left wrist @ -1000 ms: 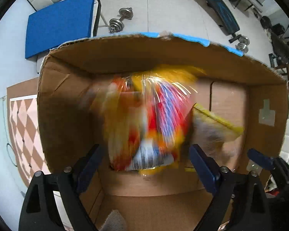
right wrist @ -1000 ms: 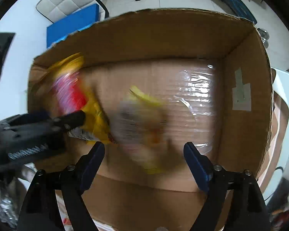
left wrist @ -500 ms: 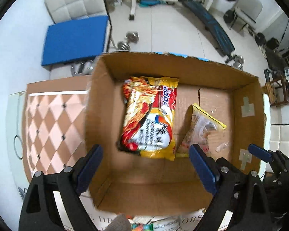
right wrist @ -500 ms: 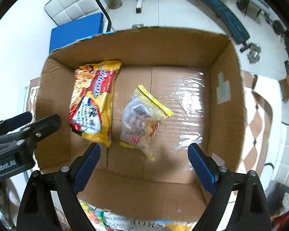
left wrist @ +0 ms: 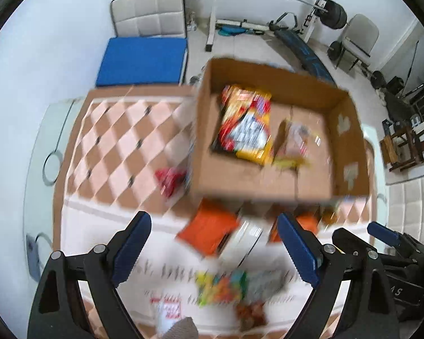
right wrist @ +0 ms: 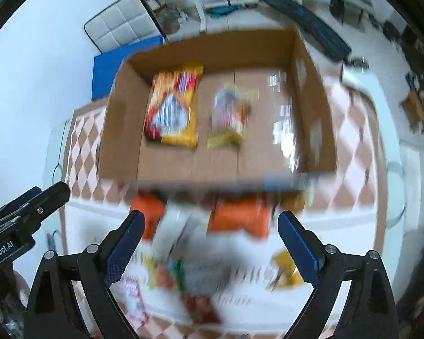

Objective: Organize snacks
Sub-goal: 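Grasp the red-white strip pack with the left tool while the right tool grasps the brown cracker pack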

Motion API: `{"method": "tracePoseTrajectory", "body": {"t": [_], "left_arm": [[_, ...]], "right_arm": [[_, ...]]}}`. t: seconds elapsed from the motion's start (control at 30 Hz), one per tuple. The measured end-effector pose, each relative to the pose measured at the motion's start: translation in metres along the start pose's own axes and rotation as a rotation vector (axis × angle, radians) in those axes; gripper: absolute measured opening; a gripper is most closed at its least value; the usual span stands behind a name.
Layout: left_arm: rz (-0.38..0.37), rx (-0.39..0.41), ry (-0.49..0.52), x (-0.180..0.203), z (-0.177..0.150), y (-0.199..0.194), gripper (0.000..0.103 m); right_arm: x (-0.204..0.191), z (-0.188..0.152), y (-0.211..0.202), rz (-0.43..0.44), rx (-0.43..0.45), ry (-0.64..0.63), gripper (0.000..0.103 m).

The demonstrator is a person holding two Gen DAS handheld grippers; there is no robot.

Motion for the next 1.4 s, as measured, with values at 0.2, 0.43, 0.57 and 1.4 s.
{"method": "tracePoseTrajectory", "body": {"t": [0.2,0.43,0.57,1.4], "left_arm": [[0.096,-0.109,-0.006,-0.050,-0.102,0.012,0.092],[0.095,-0.293,-0.126,-0.113,-0.197,0.063,0.092],[0.070,-0.361,-0.188,-0.130,-0.225,0.089,0.092],[0.085,-0.408,-0.147,-0.107,-0.274,0.127,0.044]], "right_arm": [[-0.015,-0.106,0.048,0.018,-0.191,0.023,0.097],[-0.039,-0.183,0.112,-0.032,-0.340,-0.006,0.097],[-0.051,-0.199,0.136,-0.073,-0.372,-0.035,0.097],[-0.084,-0.228,0.161,-0.183,-0.362,-0.049,0.064]]}}
Point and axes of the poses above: each gripper's, at about its wrist camera, not at the fingertips, and y roughly the way its jaws point, x to its right, z to its top, the point moved 3 cm from there along y, roughly the way its jaws point, and after that the axes turned 13 degrees about -z, right-handed, at the moved point
